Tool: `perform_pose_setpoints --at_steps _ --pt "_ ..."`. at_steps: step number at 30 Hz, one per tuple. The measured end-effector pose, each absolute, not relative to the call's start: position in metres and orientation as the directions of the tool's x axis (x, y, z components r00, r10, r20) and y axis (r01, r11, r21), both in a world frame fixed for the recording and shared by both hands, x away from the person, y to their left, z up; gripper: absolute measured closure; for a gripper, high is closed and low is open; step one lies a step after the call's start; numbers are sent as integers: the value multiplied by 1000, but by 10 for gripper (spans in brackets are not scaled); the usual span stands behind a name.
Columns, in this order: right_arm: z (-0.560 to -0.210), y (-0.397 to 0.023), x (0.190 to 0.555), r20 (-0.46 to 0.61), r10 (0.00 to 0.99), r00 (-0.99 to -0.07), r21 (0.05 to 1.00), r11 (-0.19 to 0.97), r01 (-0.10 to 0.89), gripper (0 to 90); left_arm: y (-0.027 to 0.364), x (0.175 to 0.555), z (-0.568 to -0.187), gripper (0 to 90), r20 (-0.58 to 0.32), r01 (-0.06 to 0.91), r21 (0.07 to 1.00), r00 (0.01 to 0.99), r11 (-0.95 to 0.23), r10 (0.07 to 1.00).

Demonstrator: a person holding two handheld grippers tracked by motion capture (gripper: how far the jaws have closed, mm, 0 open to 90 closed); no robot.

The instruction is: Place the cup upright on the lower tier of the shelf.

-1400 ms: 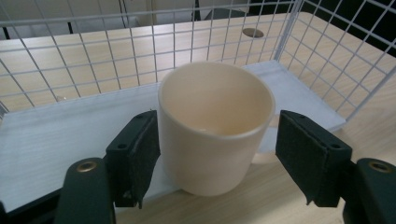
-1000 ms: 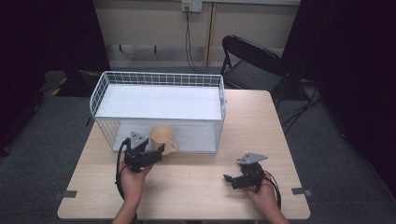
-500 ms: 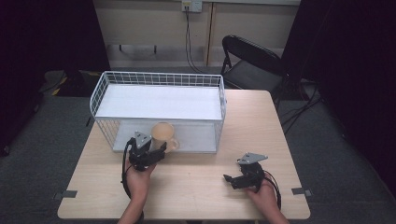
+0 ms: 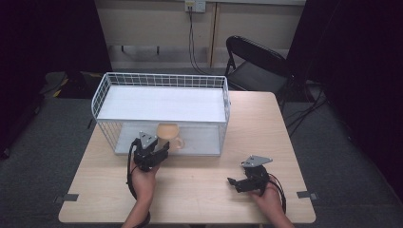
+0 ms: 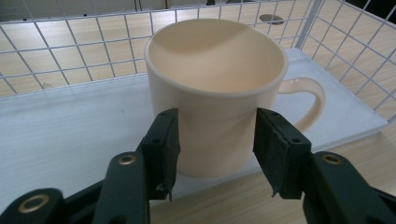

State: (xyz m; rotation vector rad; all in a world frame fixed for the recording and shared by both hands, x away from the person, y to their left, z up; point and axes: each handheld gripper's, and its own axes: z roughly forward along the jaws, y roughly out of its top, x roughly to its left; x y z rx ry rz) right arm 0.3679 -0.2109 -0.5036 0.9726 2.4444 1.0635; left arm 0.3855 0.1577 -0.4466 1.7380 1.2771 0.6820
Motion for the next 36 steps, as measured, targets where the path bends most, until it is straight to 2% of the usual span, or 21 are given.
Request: perform_pose_setpoints --at_steps 14,24,27,30,31,32,36 --pt "-504 -211 368 -6 689 -725 733 496 465 123 153 391 -447 664 -56 468 878 316 -105 947" --pt "-504 -211 368 -7 689 -724 734 496 465 122 151 394 -448 734 -72 475 876 302 -84 951" --pt "-504 -211 368 -7 689 -725 734 496 465 122 152 393 -448 682 -76 472 878 308 -83 948" --pt "-504 -211 368 -7 689 -725 734 496 465 123 152 391 -447 572 -77 471 878 321 -89 944" --pt "-504 -211 368 -7 689 -724 734 496 465 122 152 391 -446 497 -75 471 877 332 -97 940" --pt "-504 -211 368 -7 689 -724 734 496 465 122 152 391 -446 497 -75 471 877 336 -98 939" --pt "-504 -211 368 -7 689 -725 734 496 465 123 152 388 -443 366 -60 459 880 363 -123 930"
